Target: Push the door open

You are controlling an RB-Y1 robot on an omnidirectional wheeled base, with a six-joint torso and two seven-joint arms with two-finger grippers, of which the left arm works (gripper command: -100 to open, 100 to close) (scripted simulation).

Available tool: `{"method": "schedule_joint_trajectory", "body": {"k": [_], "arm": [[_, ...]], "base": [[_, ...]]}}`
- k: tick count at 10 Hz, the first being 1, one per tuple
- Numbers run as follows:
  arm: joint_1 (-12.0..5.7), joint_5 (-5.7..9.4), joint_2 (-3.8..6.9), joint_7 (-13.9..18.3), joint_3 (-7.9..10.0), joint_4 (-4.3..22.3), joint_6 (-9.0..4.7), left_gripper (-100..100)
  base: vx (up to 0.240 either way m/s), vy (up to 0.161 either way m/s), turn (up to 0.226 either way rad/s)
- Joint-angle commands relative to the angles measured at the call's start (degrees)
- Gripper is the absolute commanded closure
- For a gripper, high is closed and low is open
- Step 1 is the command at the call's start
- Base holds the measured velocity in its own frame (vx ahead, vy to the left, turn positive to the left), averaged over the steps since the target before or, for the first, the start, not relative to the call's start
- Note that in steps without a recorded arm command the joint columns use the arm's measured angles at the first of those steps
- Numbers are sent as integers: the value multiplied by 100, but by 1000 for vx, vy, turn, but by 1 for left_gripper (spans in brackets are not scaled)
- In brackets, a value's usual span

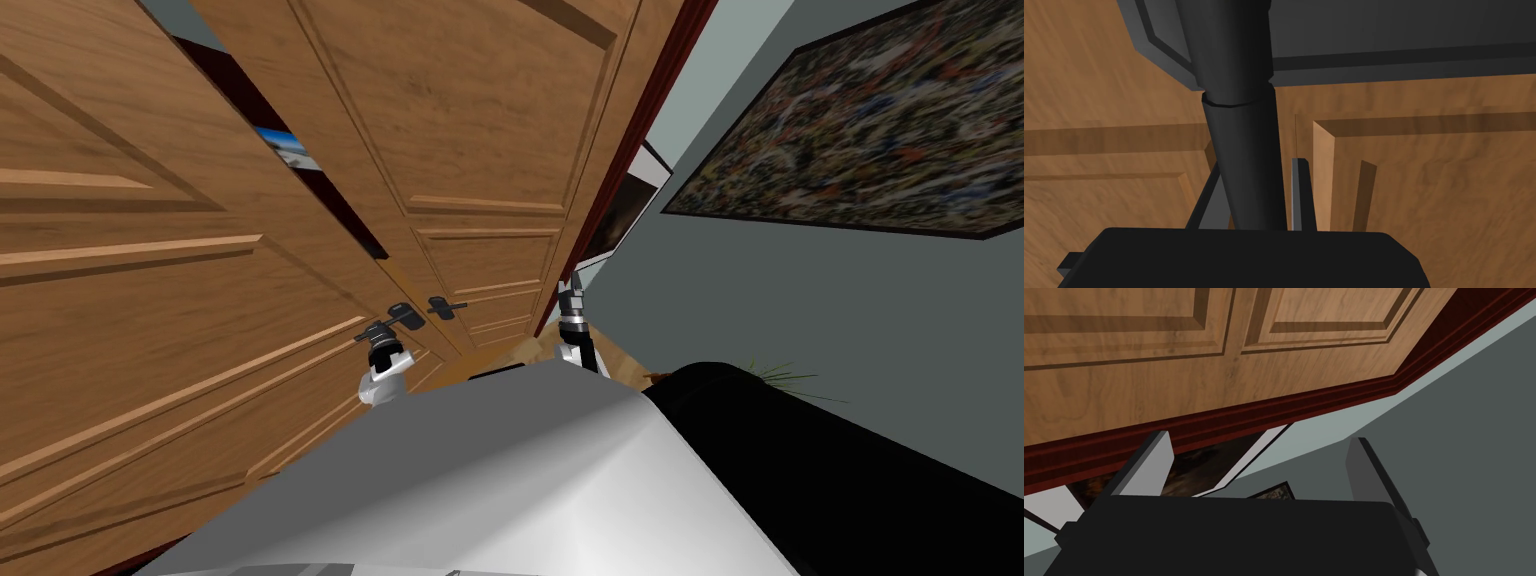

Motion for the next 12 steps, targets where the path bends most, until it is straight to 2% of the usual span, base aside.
{"method": "schedule_joint_trajectory", "body": {"k": [1,2,3,5,7,9,10,12], "arm": [[-82,11,137,-111,241,-59,-63,100],[-82,11,137,-111,241,-59,-63,100],[-173,13,176,-221,435,-26,-140,100],[-173,13,176,-221,435,-26,-140,100],[-273,15,216,-342,647,11,-224,100],[-273,15,216,-342,647,11,-224,100],[-323,16,235,-402,752,29,-266,100],[-323,16,235,-402,752,29,-266,100]], "base": [[-6,93,-65],[13,67,-36],[25,77,-97],[-3,39,-19],[3,52,-64],[-3,24,-8],[-2,26,-48],[0,25,-10]]}}
